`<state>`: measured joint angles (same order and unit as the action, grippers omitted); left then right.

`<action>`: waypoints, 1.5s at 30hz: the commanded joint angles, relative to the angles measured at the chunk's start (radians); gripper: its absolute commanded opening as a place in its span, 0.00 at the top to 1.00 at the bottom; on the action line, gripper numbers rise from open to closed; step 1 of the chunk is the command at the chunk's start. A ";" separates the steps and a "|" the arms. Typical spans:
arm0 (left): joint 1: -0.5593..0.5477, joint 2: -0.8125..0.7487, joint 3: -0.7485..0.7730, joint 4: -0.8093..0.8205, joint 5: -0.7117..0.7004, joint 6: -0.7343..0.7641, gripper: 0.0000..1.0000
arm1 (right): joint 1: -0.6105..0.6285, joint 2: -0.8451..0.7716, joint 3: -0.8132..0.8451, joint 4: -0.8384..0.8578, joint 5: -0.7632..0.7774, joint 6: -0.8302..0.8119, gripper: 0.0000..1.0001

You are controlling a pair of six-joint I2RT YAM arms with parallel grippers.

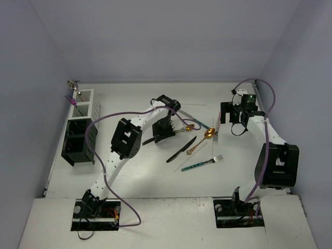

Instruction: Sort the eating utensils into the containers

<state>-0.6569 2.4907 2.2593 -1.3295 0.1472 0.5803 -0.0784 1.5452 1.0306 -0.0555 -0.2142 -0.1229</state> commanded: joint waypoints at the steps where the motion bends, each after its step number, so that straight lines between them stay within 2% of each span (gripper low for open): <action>1: -0.011 0.014 0.038 -0.023 0.014 -0.028 0.64 | -0.014 -0.038 0.002 0.046 -0.004 -0.011 0.00; 8: -0.014 0.065 0.055 -0.022 -0.026 -0.072 0.73 | -0.018 -0.039 0.000 0.048 -0.004 -0.012 0.00; 23: -0.034 0.114 0.061 -0.018 -0.050 -0.144 0.74 | -0.024 -0.034 -0.004 0.046 -0.003 -0.020 0.00; 26: -0.034 0.106 0.060 -0.016 -0.017 -0.136 0.82 | -0.026 -0.038 -0.006 0.046 -0.001 -0.023 0.00; 27: -0.035 0.102 0.057 -0.016 -0.006 -0.130 0.90 | -0.026 -0.039 -0.007 0.046 0.000 -0.023 0.00; 28: -0.034 0.095 0.056 -0.015 0.005 -0.127 0.95 | -0.027 -0.042 -0.007 0.046 0.001 -0.024 0.00; 30: -0.035 0.081 0.054 -0.016 0.030 -0.122 1.00 | -0.027 -0.046 -0.007 0.046 0.001 -0.024 0.00; 36: -0.035 0.002 0.041 -0.017 0.047 -0.127 1.00 | -0.027 -0.056 -0.005 0.046 -0.005 -0.018 0.00; 45: 0.012 -0.208 0.055 -0.017 0.049 -0.178 1.00 | -0.027 -0.069 0.005 0.046 -0.018 -0.006 0.00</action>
<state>-0.6780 2.4773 2.2838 -1.3380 0.1561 0.4369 -0.0990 1.5353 1.0218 -0.0555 -0.2169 -0.1345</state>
